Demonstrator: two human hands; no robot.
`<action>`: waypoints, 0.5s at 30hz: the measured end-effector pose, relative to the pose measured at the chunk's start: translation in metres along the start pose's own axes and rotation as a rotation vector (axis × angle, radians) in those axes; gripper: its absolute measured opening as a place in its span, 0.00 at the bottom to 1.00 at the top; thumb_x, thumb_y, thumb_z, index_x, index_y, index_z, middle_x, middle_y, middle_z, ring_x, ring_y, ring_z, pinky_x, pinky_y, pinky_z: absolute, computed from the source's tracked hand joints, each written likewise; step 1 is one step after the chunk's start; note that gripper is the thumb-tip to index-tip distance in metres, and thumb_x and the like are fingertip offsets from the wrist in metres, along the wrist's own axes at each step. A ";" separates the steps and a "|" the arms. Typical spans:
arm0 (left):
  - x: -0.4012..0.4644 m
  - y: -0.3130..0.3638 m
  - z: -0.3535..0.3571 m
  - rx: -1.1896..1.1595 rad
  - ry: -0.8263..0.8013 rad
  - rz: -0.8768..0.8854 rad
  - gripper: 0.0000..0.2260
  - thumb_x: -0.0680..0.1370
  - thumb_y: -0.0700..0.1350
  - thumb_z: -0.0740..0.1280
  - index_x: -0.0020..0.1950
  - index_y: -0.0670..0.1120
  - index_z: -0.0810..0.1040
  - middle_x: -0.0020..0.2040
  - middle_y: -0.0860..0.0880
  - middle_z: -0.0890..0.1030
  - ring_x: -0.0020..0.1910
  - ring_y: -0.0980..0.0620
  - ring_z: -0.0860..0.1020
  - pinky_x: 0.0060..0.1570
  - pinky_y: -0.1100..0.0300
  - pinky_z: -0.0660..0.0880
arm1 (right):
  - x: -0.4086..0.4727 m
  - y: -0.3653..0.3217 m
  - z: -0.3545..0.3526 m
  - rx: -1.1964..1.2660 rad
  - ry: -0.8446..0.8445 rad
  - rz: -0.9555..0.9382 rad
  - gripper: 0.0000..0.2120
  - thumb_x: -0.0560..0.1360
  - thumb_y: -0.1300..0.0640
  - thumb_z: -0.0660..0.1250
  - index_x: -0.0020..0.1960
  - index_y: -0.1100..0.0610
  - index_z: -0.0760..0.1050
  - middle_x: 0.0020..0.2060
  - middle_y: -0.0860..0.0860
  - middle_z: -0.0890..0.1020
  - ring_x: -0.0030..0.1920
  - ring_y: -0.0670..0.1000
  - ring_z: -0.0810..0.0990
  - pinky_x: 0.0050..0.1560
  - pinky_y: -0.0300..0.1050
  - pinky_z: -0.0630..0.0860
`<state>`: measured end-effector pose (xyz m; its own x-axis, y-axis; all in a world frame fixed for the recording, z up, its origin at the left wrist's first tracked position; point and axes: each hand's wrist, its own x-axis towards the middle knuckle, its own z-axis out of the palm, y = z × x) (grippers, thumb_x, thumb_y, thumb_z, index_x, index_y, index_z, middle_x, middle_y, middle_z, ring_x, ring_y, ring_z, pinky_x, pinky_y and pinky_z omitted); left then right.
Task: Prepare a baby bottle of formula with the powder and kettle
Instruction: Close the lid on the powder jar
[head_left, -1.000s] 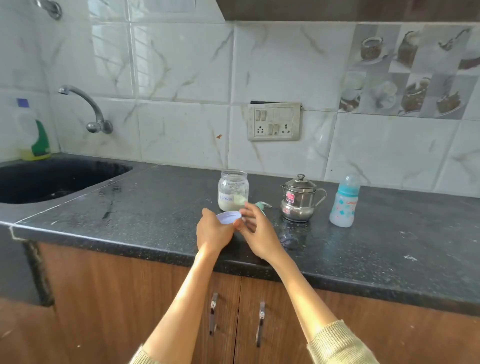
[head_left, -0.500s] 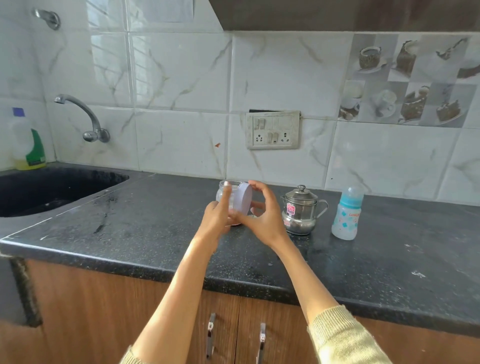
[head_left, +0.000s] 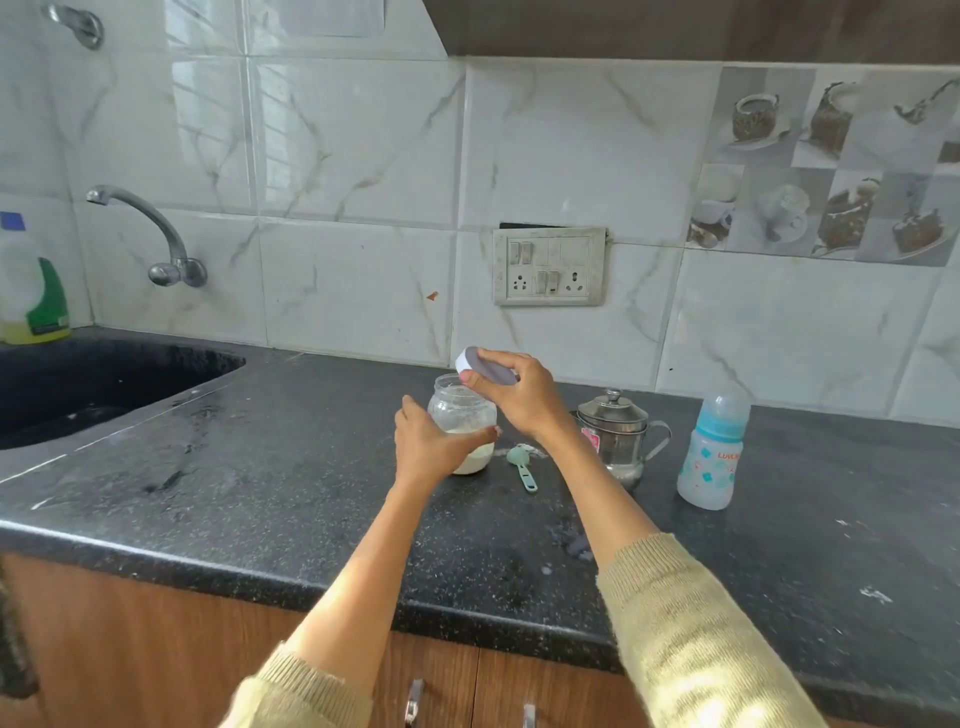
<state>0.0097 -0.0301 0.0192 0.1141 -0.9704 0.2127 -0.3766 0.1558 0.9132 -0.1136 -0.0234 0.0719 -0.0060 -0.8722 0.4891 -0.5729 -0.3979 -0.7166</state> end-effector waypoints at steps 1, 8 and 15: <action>0.003 -0.002 0.002 -0.002 -0.004 -0.003 0.58 0.59 0.59 0.79 0.76 0.38 0.49 0.75 0.42 0.59 0.74 0.44 0.60 0.70 0.47 0.64 | 0.003 0.001 0.001 -0.009 -0.021 0.005 0.26 0.70 0.46 0.72 0.66 0.54 0.74 0.67 0.50 0.74 0.68 0.48 0.71 0.63 0.36 0.64; 0.006 -0.014 0.014 -0.043 0.034 -0.007 0.43 0.56 0.61 0.79 0.64 0.44 0.68 0.60 0.47 0.76 0.59 0.46 0.75 0.55 0.52 0.75 | 0.017 0.003 0.009 -0.078 -0.082 0.023 0.29 0.68 0.45 0.74 0.66 0.52 0.75 0.67 0.48 0.75 0.68 0.48 0.70 0.60 0.35 0.64; 0.015 -0.018 0.022 -0.056 0.063 0.024 0.39 0.61 0.56 0.79 0.66 0.45 0.67 0.61 0.47 0.76 0.60 0.46 0.74 0.52 0.55 0.72 | 0.028 -0.003 0.013 -0.209 -0.142 0.031 0.30 0.66 0.46 0.76 0.67 0.48 0.73 0.66 0.49 0.74 0.66 0.50 0.71 0.64 0.44 0.68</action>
<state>-0.0016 -0.0519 -0.0019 0.1635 -0.9531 0.2546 -0.3283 0.1908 0.9251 -0.1012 -0.0505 0.0816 0.0805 -0.9201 0.3833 -0.7313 -0.3158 -0.6045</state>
